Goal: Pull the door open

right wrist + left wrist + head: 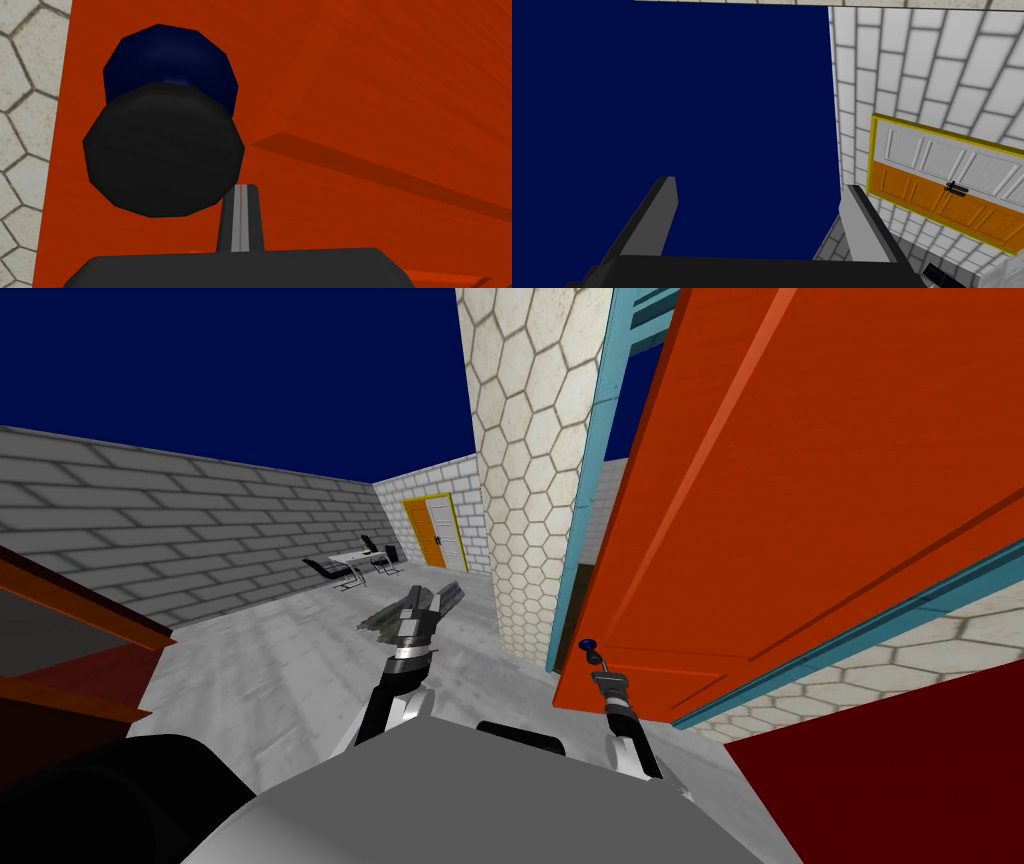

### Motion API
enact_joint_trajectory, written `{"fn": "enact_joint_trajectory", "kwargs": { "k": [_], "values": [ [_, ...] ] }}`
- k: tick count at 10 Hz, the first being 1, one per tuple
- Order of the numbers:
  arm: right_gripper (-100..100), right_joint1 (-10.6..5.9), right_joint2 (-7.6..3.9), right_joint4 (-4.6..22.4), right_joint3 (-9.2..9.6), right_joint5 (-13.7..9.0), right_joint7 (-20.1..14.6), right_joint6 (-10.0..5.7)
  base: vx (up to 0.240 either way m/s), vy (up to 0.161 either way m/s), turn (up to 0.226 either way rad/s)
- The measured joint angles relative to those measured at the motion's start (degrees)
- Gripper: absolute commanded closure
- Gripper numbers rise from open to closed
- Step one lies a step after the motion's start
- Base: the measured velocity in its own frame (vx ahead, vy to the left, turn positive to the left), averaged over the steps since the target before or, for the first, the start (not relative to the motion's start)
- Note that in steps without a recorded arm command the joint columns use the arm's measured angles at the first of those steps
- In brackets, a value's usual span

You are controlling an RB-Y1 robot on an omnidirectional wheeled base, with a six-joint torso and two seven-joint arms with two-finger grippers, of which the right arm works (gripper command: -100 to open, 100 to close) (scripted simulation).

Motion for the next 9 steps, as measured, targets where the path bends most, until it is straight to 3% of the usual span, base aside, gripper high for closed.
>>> {"fn": "enact_joint_trajectory", "kwargs": {
  "k": [2,4,7,8,9],
  "values": [
    [-100,0.09,0.18,0.0,0.24,-0.4,-1.4,-0.45,-0.019,-0.007,-0.01],
    [-100,1.96,-0.16,-3.3,0.22,-1.0,-1.7,1.01,-0.027,-0.019,0.039],
    [-100,0.32,0.29,-1.5,0.42,-1.4,-3.1,1.07,-0.019,-0.004,-0.002],
    [-100,1.46,-0.11,-3.0,0.69,-1.9,-4.2,1.15,-0.025,-0.023,0.043],
    [-100,1.09,-0.05,-2.1,0.94,-2.1,-5.4,0.68,-0.042,-0.024,0.046]
  ]
}}
